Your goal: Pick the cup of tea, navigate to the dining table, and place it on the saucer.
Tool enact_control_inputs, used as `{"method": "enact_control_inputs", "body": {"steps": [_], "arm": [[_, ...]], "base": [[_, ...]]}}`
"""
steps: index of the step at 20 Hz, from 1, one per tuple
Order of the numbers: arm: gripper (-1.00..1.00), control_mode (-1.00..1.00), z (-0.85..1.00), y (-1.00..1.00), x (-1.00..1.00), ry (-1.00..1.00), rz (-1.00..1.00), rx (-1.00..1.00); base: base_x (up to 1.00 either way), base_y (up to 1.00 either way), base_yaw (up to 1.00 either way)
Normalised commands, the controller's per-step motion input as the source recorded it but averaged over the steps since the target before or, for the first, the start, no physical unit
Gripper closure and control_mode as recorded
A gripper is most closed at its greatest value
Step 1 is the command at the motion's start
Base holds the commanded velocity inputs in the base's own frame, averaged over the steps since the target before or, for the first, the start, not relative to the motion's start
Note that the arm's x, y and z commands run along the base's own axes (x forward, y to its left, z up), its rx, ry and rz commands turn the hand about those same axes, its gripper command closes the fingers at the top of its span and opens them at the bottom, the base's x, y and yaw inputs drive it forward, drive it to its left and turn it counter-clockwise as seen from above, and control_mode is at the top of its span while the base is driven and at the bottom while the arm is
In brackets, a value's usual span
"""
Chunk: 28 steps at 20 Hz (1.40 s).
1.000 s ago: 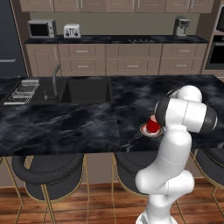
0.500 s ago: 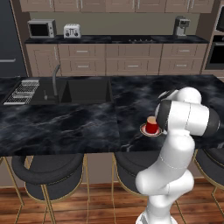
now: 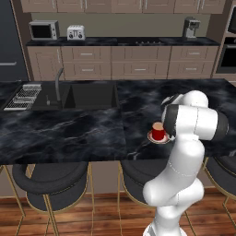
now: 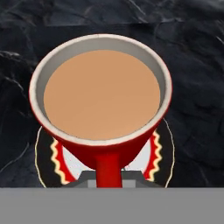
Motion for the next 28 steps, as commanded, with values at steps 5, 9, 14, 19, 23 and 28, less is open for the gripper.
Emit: {"method": "enact_control_inputs", "body": {"steps": [5,9,14,19,23,28], "arm": [[1.00,-1.00,0.00,-0.17,0.21,0.05,0.04,0.00],[1.00,-1.00,-0.06,-0.22,0.01,0.04,0.06,0.00],[1.00,-1.00,-0.09,-0.02,0.00,0.07,0.04,0.00],[1.00,-1.00,0.00,0.00,0.01,0.05,0.01,0.00],[1.00,-1.00,0.00,0.00,0.00,0.02,0.01,0.00],[-1.00,-1.00,-0.02,0.05,-0.06,0.00,0.00,0.00]], "base": [[0.00,0.00,0.00],[0.00,0.00,0.00],[0.00,0.00,0.00],[0.00,0.00,0.00],[0.00,0.00,0.00],[0.00,0.00,0.00]]}}
